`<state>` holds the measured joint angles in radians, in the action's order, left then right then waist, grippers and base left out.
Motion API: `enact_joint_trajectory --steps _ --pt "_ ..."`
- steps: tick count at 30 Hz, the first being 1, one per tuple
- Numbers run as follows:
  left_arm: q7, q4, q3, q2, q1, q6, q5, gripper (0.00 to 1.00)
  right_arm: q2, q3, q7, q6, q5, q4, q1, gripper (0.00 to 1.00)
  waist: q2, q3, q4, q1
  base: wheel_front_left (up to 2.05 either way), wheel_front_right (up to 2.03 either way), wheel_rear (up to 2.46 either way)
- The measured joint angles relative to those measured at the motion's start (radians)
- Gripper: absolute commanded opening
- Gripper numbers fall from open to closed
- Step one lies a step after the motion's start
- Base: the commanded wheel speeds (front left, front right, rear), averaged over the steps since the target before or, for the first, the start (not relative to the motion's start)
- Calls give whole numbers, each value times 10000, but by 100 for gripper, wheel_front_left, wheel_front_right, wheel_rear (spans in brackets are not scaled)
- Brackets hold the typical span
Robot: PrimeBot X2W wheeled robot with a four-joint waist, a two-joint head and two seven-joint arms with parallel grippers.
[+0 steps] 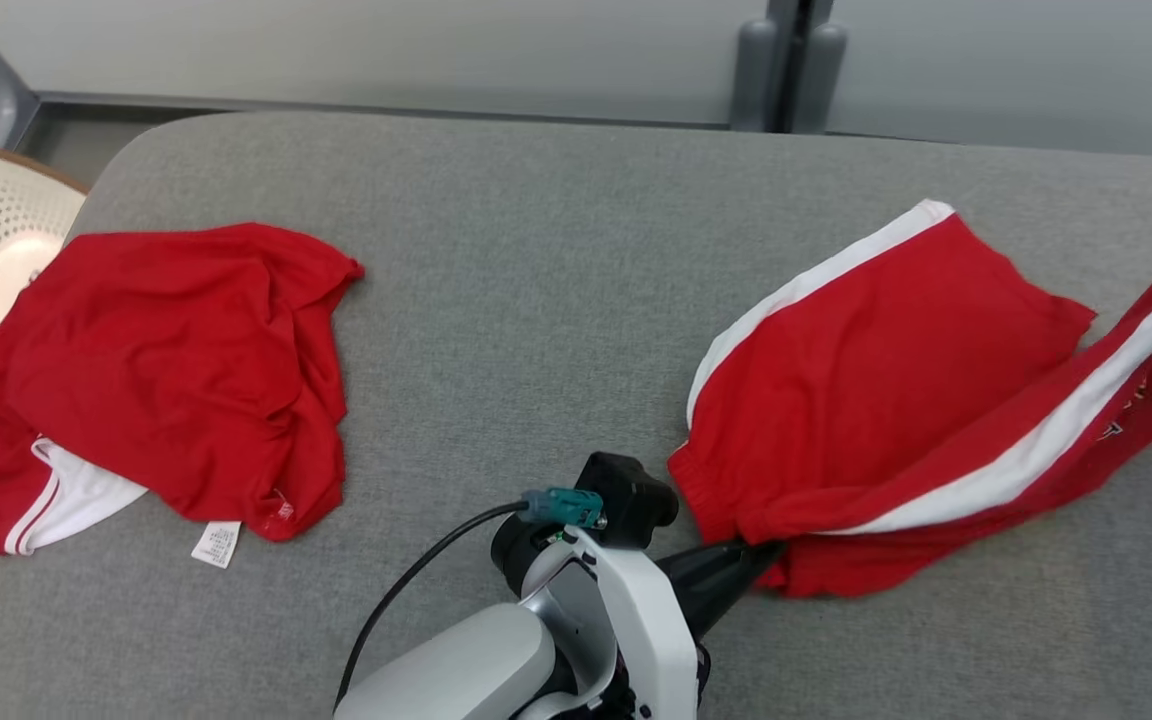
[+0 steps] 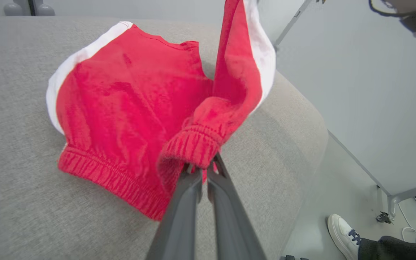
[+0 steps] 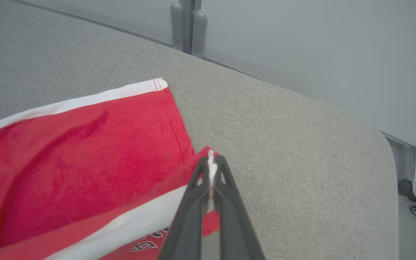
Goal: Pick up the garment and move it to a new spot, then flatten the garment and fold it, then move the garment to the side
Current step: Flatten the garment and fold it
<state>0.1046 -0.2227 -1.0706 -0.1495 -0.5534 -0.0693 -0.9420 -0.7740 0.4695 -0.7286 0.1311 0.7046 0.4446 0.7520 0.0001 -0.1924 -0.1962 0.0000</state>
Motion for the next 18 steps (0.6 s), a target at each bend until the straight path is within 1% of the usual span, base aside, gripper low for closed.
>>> enact_joint_trajectory --steps 6,7,12,18 --pt "-303 -566 8 470 -654 -184 171 0 -67 326 169 0 -242 830 1101 0 -1 -756 -648 0 0 0 0" --pt "-303 -566 8 470 -654 -184 171 0 -67 326 169 0 -242 830 1101 0 -1 -756 -648 0 0 0 0" --pt "-656 -857 46 769 -1108 -268 198 0 -65 619 564 0 -347 1375 1770 0 -1 -1312 -1085 0 0 0 0" --pt "-1093 -1241 90 947 -1567 -278 198 0 -96 1076 1078 0 -366 1841 2349 0 0 -1807 -1490 0 0 0 0"
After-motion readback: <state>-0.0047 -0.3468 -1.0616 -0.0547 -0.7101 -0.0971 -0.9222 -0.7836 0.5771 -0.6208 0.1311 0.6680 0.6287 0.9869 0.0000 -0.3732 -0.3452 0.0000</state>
